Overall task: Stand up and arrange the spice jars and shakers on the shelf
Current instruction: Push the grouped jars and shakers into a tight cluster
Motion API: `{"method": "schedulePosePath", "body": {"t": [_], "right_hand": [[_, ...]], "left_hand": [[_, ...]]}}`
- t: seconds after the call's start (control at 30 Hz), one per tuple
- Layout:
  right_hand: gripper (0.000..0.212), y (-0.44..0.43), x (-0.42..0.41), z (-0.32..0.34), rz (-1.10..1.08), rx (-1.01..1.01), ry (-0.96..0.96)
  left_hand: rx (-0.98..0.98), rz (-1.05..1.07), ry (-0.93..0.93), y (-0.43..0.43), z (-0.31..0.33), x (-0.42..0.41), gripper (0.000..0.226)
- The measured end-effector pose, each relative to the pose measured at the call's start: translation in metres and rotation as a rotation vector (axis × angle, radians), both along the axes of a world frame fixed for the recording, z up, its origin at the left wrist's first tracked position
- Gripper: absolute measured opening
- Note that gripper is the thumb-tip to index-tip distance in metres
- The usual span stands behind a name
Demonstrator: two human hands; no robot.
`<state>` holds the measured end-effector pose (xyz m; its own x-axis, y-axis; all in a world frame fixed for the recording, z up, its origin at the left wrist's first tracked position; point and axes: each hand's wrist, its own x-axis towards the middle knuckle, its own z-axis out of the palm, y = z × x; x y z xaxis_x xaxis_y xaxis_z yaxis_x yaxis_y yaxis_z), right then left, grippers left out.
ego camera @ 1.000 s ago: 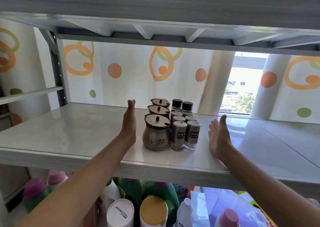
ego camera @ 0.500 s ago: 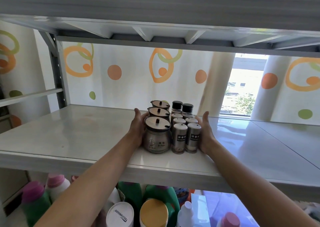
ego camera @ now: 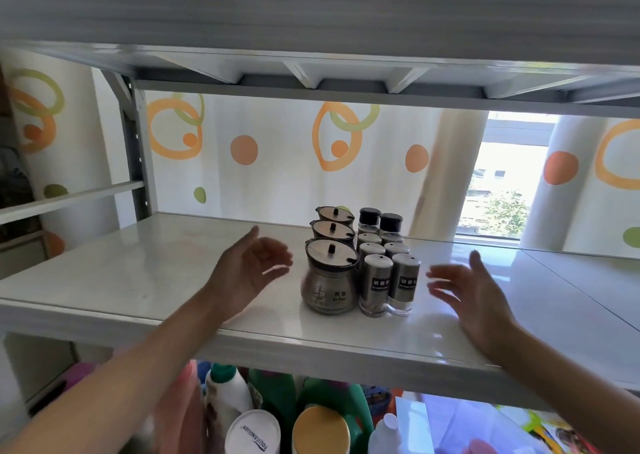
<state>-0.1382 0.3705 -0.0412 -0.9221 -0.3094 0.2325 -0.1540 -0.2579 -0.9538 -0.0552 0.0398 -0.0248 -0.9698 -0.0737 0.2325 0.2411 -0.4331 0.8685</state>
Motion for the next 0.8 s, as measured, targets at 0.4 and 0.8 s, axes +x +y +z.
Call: {"method": "schedulePosePath", "body": {"t": [0.4,0.8], "right_hand": [[0.093,-0.031,0.020,0.016,0.655,0.225,-0.148],[0.088,-0.036,0.015,0.017,0.710,0.204,-0.207]], "left_hand": [[-0.475,-0.903,0.039,0.033,-0.003,-0.007,0.080],[-0.417,-0.947,-0.010,0.028,-0.003,-0.018,0.076]]}}
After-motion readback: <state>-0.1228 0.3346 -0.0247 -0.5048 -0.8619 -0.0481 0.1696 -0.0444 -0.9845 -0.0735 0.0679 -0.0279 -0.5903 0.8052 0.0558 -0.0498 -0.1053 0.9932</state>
